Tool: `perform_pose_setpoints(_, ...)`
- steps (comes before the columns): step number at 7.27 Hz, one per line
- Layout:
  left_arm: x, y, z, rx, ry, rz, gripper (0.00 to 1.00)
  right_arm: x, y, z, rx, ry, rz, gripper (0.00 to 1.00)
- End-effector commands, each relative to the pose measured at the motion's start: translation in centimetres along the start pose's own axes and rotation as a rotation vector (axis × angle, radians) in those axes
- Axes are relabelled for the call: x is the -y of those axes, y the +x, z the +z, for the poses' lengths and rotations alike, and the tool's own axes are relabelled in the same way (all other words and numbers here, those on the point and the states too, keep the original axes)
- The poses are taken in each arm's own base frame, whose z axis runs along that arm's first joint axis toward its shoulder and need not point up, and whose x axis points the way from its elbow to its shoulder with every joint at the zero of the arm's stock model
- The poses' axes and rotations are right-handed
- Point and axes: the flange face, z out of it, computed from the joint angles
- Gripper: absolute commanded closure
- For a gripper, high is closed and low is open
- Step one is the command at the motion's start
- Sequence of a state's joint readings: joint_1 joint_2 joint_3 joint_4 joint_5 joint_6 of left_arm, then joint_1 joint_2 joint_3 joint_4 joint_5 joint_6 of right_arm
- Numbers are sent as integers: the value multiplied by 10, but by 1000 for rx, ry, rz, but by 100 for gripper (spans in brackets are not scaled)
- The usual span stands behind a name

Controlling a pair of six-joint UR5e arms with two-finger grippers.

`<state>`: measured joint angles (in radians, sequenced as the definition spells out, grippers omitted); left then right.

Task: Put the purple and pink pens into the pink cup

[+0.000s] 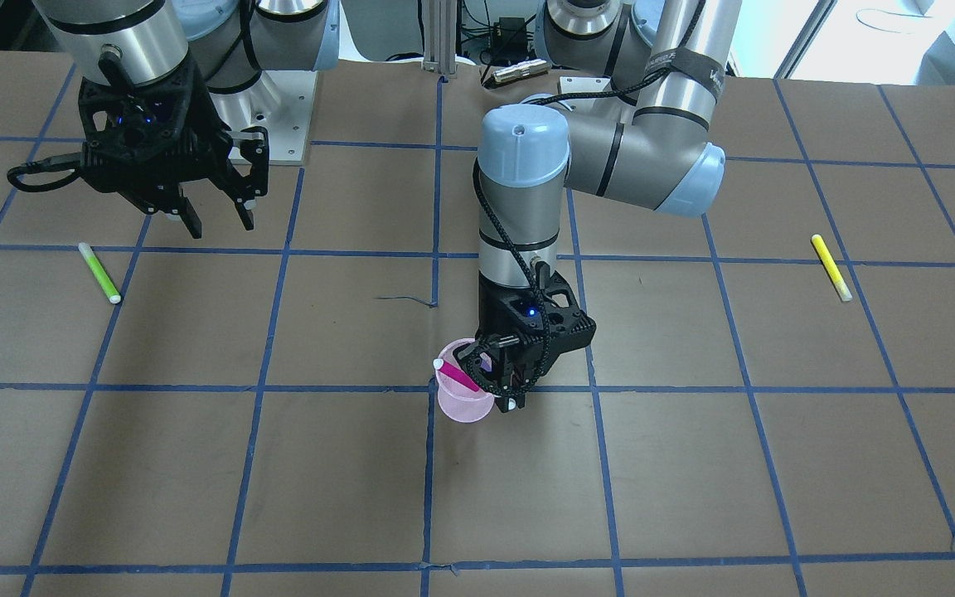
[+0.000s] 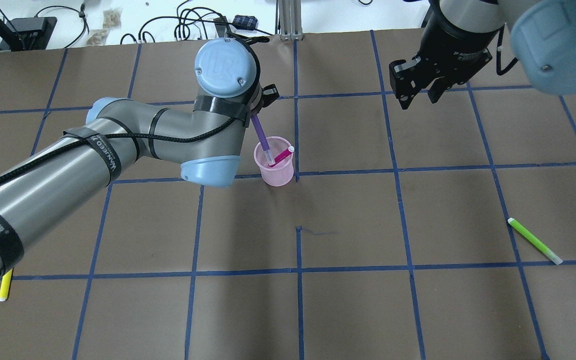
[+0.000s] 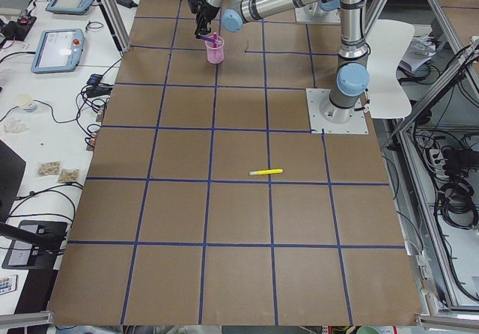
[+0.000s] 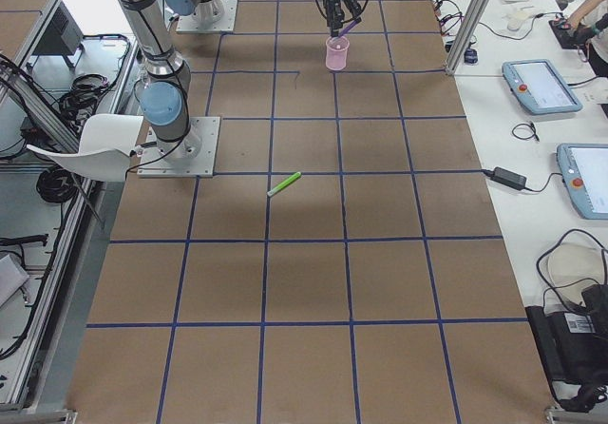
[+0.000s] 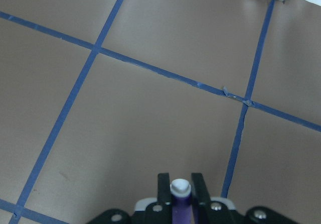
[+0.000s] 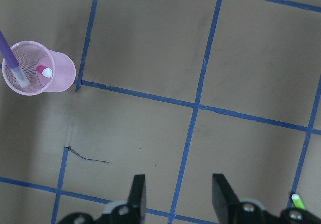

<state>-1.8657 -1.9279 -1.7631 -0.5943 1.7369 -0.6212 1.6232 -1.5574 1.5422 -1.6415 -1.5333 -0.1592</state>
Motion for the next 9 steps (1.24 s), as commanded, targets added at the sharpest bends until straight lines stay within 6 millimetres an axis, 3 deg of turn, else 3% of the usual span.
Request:
perform_pose_setpoints(1,-7,-2,5,3,-7,-1,100,-2,3,3,-25,-16,29,45)
perform_pose_setpoints(4,-15,-4,11,11,-23,-4,94,-12,4,5,-50,-79,68,45)
perform_pose_setpoints(5,-15,-4,10,9,-23,-5,85,-10,9,7,-42,-72,143,12)
perform_pose_setpoints(6,-11,-2,6,2,-13,-4,80,-4,6,5,-20,-33,148,0)
perform_pose_setpoints(8,-9,0,5,-3,-8,-6,19,-4,6,-1,-24,-7,153,0)
perform_pose_setpoints(9,-9,-1,6,-3,-10,-6,14,-4,6,-1,-24,-6,179,0)
